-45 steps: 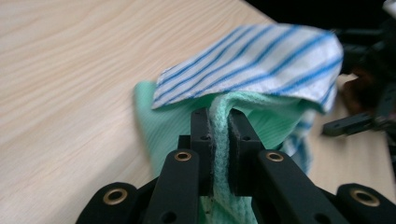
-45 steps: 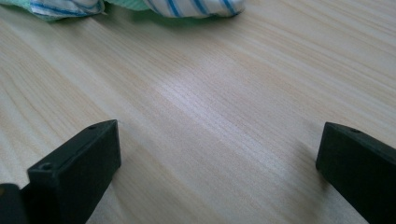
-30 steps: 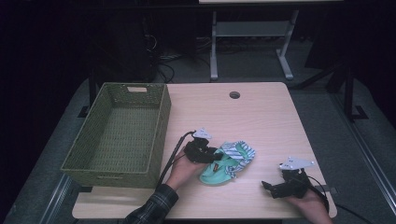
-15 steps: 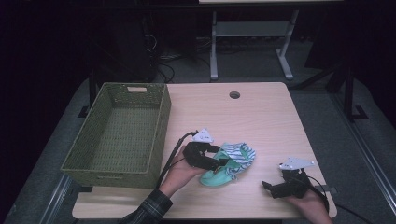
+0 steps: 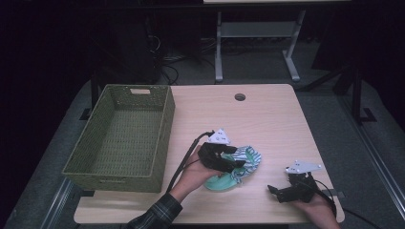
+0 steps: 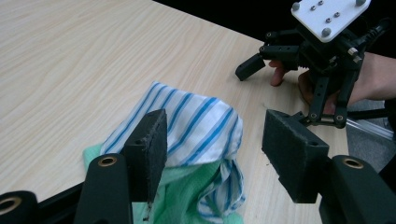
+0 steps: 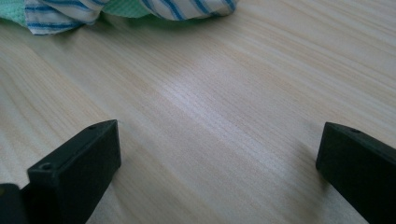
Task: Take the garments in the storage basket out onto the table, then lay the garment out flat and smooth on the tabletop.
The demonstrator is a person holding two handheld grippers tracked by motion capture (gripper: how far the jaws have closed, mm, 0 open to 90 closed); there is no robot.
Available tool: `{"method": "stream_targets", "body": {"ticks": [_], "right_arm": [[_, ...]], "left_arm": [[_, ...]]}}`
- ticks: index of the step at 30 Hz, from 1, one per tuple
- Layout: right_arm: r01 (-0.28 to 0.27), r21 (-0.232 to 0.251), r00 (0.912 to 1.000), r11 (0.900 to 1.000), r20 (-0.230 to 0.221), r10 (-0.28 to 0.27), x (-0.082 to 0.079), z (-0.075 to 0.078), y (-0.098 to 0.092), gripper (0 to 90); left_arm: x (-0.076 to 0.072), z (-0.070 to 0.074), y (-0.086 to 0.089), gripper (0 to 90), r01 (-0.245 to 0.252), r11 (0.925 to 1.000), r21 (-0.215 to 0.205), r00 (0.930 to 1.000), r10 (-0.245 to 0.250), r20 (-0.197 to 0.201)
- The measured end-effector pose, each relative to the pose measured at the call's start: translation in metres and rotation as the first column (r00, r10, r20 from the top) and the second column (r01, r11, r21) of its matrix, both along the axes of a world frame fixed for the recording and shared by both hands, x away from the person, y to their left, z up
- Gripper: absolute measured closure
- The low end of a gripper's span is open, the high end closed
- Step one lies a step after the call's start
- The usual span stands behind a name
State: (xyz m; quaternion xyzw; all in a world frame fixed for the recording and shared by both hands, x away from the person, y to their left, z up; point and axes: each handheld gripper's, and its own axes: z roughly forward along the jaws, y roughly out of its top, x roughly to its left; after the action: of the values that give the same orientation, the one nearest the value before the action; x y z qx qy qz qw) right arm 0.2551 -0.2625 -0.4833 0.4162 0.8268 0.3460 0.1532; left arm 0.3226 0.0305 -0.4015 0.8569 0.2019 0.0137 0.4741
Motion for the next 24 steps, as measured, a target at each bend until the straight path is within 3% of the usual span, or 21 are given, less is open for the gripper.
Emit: {"method": "stream_targets", "body": {"ticks": [6,9,12,16,24], "right_arm": [[0.000,0.000,1.0000,1.000,0.000,0.000,0.000,0.000,0.000,0.0],[0.000,-0.001,1.0000,1.000,0.000,0.000,0.000,0.000,0.000,0.0],[0.000,0.000,1.0000,1.000,0.000,0.000,0.000,0.000,0.000,0.0],[0.000,-0.001,1.0000,1.000,0.000,0.000,0.000,0.000,0.000,0.0],[0.000,0.000,1.0000,1.000,0.000,0.000,0.000,0.000,0.000,0.0]], "left_arm": [[0.005,-0.006,-0.007,42.6,-0.005,1.0000,0.008,1.0000,0.005,-0.002],[0.007,-0.008,-0.007,48.2,-0.008,0.9999,0.014,0.9999,0.008,-0.006],[0.009,-0.008,-0.006,58.8,-0.012,0.9999,0.012,0.9999,0.012,-0.005],[0.010,-0.005,-0.003,81.7,-0.011,0.9999,-0.010,0.9999,0.011,0.003],[0.011,0.015,0.008,84.9,-0.028,0.9980,-0.057,0.9989,0.030,0.035]]}}
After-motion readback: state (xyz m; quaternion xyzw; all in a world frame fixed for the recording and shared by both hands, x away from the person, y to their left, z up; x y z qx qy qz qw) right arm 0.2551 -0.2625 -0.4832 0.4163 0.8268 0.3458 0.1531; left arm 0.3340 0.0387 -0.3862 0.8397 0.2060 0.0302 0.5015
